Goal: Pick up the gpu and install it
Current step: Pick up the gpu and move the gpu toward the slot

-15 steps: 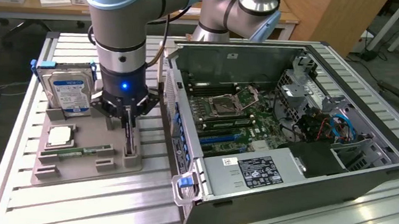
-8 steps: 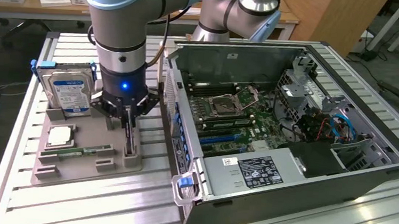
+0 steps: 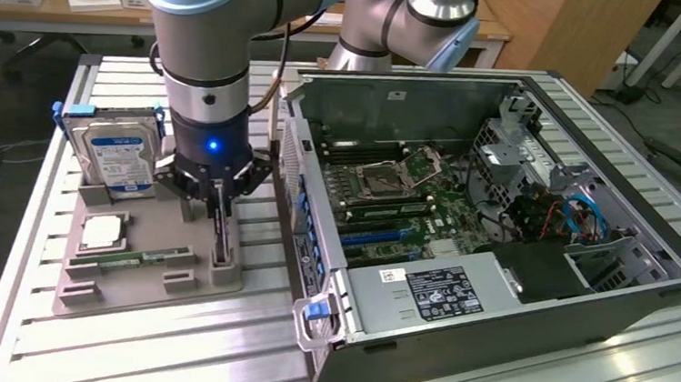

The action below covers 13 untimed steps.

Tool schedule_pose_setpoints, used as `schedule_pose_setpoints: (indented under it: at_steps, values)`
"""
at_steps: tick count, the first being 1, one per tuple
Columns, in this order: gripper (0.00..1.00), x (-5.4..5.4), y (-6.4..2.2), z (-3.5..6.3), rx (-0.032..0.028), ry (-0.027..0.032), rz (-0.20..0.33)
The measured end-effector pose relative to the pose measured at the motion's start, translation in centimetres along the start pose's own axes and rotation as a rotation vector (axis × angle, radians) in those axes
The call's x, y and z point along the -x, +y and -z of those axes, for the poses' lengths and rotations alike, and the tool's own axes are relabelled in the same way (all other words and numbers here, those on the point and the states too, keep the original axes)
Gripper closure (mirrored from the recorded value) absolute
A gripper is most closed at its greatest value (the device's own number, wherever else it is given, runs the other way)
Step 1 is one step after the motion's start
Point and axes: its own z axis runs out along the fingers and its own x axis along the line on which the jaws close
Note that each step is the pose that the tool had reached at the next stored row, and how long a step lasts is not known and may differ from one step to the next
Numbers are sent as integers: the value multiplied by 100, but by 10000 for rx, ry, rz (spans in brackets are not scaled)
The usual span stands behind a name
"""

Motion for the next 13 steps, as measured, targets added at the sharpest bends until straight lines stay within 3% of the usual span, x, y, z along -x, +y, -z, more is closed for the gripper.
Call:
schedule_pose_setpoints:
  at_steps: [13]
  values:
    - [74,-1,11,229,0,2,0]
